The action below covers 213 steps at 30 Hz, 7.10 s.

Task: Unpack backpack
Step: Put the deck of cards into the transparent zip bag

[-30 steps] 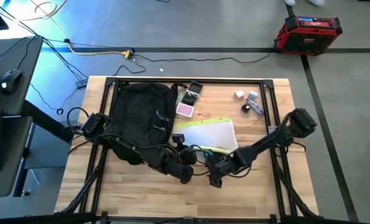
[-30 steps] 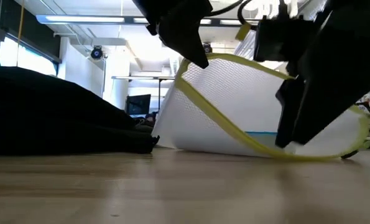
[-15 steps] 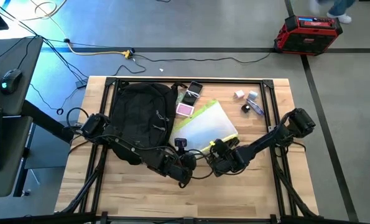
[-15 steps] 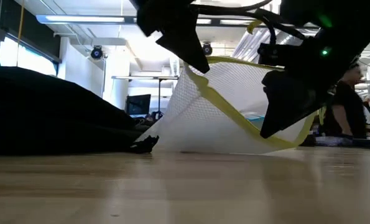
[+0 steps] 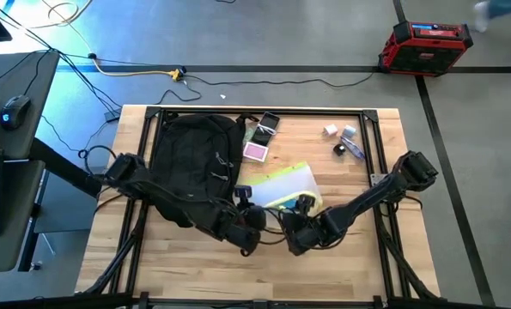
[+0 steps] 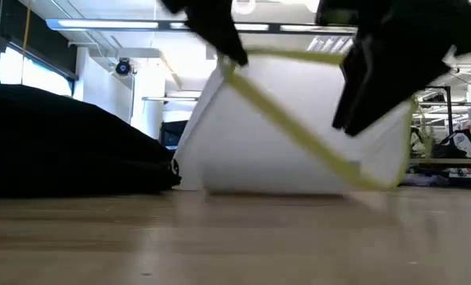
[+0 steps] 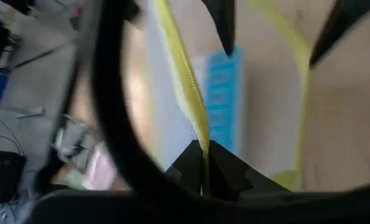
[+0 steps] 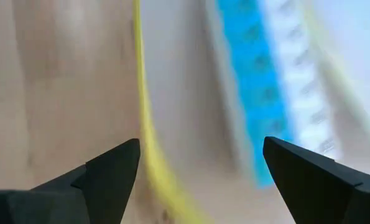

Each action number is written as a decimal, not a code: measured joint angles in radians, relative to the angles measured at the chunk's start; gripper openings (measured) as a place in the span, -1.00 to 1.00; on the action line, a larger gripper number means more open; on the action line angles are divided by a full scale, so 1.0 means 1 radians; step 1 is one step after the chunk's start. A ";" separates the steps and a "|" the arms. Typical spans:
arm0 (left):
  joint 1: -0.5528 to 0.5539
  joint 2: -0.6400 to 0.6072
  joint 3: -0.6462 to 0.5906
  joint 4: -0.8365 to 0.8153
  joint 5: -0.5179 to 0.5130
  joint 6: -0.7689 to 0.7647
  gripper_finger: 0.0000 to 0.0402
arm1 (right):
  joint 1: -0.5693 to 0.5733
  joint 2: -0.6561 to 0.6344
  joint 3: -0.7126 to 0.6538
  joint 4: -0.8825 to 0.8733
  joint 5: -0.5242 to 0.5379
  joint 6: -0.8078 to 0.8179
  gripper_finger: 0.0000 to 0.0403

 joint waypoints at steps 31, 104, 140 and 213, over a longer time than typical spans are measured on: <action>0.046 -0.073 -0.256 0.295 0.125 -0.122 -1.00 | 0.152 -0.001 0.053 0.245 0.041 -0.138 0.64; -0.016 -0.026 -0.260 0.263 0.304 -0.278 -1.00 | -0.828 0.259 -0.178 0.913 -0.484 -0.730 0.79; -0.026 -0.027 -0.260 0.257 0.297 -0.260 -1.00 | -0.847 0.196 -0.243 0.765 -0.482 -0.648 0.41; -0.047 -0.027 -0.260 0.401 0.119 -0.302 -1.00 | -0.171 -0.058 -0.245 0.709 -0.251 -0.072 0.48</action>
